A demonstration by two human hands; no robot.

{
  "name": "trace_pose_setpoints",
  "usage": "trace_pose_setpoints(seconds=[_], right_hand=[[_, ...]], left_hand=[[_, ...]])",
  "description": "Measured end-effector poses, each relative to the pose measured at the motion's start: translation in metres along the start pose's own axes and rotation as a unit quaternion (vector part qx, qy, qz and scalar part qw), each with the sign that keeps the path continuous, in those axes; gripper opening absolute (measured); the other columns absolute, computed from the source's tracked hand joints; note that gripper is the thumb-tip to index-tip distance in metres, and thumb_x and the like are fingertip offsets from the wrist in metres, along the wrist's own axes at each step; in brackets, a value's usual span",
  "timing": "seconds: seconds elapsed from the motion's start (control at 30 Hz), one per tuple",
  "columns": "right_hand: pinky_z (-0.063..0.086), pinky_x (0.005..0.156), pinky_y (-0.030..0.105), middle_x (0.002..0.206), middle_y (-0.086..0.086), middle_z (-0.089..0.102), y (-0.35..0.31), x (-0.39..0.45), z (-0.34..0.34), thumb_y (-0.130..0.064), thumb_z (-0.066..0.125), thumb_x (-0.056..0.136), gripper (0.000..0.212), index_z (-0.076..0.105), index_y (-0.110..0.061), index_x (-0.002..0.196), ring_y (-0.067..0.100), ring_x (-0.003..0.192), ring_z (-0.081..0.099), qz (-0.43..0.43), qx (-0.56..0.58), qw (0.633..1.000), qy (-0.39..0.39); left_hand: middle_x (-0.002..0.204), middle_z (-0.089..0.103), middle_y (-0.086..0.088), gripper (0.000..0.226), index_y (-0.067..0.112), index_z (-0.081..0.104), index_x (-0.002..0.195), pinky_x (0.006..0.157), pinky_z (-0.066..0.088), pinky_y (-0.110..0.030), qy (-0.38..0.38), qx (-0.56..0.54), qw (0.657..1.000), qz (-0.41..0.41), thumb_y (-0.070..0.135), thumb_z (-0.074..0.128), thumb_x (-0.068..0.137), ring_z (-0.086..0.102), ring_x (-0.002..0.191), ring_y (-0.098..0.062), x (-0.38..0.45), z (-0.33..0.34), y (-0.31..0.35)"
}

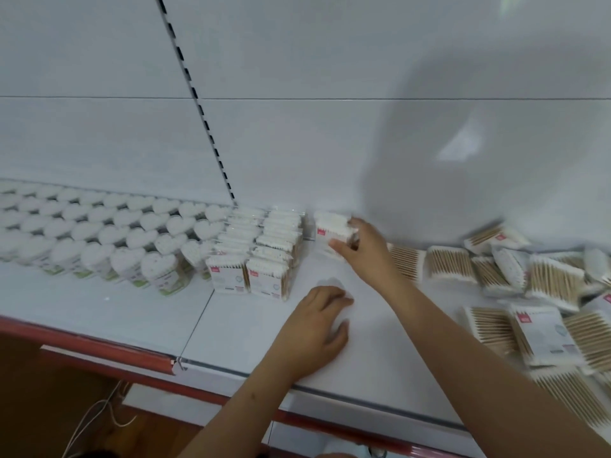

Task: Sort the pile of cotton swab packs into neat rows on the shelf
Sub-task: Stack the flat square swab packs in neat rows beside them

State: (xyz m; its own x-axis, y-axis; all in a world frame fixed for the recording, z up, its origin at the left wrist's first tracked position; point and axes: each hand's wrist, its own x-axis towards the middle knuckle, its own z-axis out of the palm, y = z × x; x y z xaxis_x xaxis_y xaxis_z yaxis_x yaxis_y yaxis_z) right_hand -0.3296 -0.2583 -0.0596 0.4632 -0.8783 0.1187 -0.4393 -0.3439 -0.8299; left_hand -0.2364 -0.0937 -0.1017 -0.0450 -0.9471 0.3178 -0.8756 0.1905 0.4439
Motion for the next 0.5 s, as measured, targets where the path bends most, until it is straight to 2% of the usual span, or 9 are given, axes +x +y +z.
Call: trace_pose_setpoints(seconds=[0.07,0.27,0.37,0.5], right_hand=[[0.04,0.067,0.016,0.098,-0.001,0.064,0.002,0.005,0.011,-0.034,0.075,0.085,0.037,0.061,-0.011,0.11,0.013,0.084,0.061,0.0,-0.056,0.998,0.008],[0.046,0.07,0.026,0.089,0.002,0.065,0.005,0.0,0.021,-0.029,0.073,0.088,0.025,0.064,-0.008,0.099,0.014,0.078,0.06,-0.003,-0.07,0.995,0.075],[0.043,0.067,0.026,0.087,0.004,0.065,0.003,0.003,0.026,-0.03,0.068,0.092,0.023,0.063,-0.007,0.096,0.016,0.077,0.061,-0.013,-0.084,0.995,0.046],[0.05,0.076,0.029,0.096,0.006,0.069,-0.004,0.005,0.02,-0.029,0.066,0.093,0.025,0.065,-0.007,0.104,0.019,0.087,0.065,-0.024,-0.093,0.995,-0.019]], left_hand=[[0.135,0.053,0.002,0.038,0.015,0.059,0.133,0.111,0.035,-0.022,0.003,-0.012,1.0,-0.009,0.03,0.052,0.098,0.046,0.129,-0.013,-0.001,-0.001,0.0],[0.131,0.054,0.001,0.035,0.014,0.061,0.13,0.108,0.037,-0.021,0.007,-0.025,0.999,-0.022,0.025,0.054,0.097,0.048,0.125,-0.013,0.0,-0.001,0.0],[0.131,0.054,0.001,0.035,0.013,0.061,0.129,0.108,0.038,-0.024,0.003,-0.026,0.999,-0.028,0.024,0.055,0.096,0.048,0.126,-0.014,0.0,0.0,0.0],[0.131,0.054,0.001,0.035,0.013,0.062,0.128,0.109,0.037,-0.022,0.003,-0.034,0.999,-0.036,0.024,0.054,0.096,0.047,0.127,-0.013,0.0,0.0,-0.001]])
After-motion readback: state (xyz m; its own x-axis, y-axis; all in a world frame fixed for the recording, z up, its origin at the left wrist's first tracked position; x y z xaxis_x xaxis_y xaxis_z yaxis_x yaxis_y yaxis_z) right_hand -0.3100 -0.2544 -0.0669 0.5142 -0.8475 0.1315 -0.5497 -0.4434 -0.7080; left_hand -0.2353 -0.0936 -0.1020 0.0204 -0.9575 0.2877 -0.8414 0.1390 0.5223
